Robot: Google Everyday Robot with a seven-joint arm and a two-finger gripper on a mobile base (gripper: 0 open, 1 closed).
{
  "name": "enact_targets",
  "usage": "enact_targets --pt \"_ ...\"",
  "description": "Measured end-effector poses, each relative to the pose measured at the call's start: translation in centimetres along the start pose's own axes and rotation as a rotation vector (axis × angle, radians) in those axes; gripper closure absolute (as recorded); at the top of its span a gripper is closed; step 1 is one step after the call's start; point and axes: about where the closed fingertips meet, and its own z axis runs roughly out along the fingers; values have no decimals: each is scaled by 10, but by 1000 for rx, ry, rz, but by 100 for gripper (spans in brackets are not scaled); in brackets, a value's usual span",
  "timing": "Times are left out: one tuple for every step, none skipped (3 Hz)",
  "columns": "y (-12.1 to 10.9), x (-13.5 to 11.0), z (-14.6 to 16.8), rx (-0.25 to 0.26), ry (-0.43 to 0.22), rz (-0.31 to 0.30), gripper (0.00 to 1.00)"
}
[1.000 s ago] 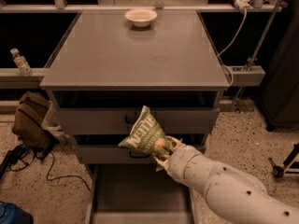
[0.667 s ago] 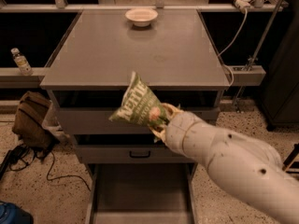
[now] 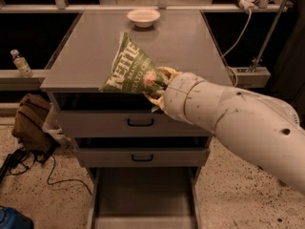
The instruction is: Pick green jalapeno chip bag from bottom drawer and place on counter
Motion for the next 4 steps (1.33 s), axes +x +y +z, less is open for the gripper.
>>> enact_targets --pt "-8 0 11 12 -31 -19 100" --pt "-40 17 43 44 -88 -33 100" --pt "-70 31 94 38 -110 -43 100" --pt "-81 44 149 -3 -100 -32 100"
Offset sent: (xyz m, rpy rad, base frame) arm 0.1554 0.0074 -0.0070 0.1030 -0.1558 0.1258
